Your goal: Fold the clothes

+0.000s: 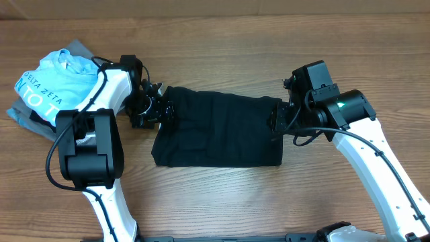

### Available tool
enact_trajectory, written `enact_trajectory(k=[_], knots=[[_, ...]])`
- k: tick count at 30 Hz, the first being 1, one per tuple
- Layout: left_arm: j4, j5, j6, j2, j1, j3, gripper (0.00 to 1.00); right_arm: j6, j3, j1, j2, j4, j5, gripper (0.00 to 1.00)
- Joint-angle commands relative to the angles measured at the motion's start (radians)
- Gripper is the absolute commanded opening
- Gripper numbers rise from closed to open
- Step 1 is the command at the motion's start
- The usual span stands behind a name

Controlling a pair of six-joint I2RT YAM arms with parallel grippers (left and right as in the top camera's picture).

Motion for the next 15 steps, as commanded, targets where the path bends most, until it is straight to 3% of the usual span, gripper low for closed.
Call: enact_trajectory(k=[1,7,12,15], knots=[[0.065,0.03,0.042,0.08,-0.037,-0.08,0.87,-0.006,0.019,-0.003,-0.023,0.005,0.008,0.4],[0.137,0.029,0.057,0.08,-0.094,-0.175,0.77,-0.006,0.019,-0.003,-0.023,0.005,0.008,0.4],[0.161,0.048,0.056,0.08,-0.103,-0.216,0.47,-0.006,0.019,-0.003,-0.023,0.004,0.008,0.4],[0.167,0.103,0.057,0.08,-0.103,-0.217,0.37,-0.006,0.019,-0.003,-0.023,0.006,0.008,0.4]])
